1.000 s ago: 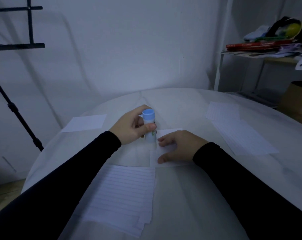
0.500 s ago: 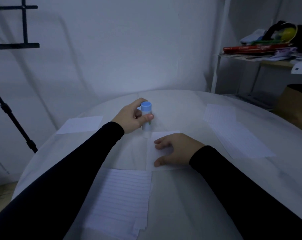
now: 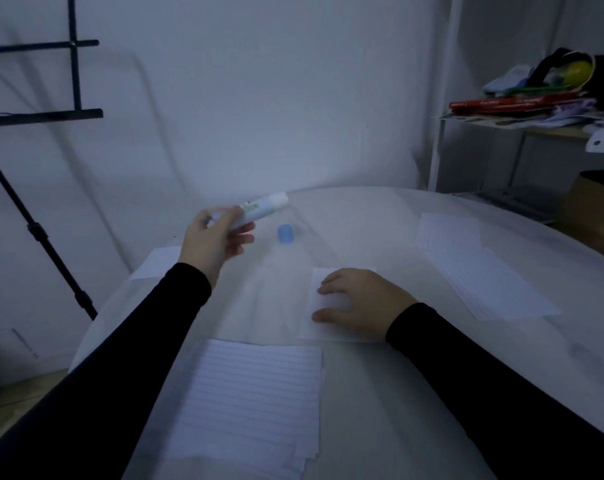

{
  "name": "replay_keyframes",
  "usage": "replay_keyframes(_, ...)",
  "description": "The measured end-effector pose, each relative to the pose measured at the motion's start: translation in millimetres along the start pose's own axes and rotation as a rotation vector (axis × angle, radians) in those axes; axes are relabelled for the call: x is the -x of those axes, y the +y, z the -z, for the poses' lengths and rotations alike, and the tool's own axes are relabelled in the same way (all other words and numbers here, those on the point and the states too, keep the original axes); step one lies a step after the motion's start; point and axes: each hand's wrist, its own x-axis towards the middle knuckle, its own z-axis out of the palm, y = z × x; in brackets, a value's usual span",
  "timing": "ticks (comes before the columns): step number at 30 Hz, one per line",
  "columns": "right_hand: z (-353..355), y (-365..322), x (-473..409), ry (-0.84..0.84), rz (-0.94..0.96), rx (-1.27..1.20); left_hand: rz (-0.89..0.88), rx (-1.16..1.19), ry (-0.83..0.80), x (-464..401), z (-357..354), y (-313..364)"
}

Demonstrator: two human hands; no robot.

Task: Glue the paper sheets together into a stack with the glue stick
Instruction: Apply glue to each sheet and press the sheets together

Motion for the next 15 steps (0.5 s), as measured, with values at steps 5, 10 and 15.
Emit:
replay_keyframes(5, 7, 5, 5, 0.058, 0.007, 0.067, 0.191, -0.076, -0.192, 12, -3, -6)
replay_keyframes(10, 7, 10, 10, 0.000, -0.038, 0.062, 0.012, -0.495, -0.137, 10, -2, -18)
replay_keyframes(15, 2, 9, 7, -0.015, -0.025, 0.117, 0.007, -0.681, -0.189, 13, -1, -27)
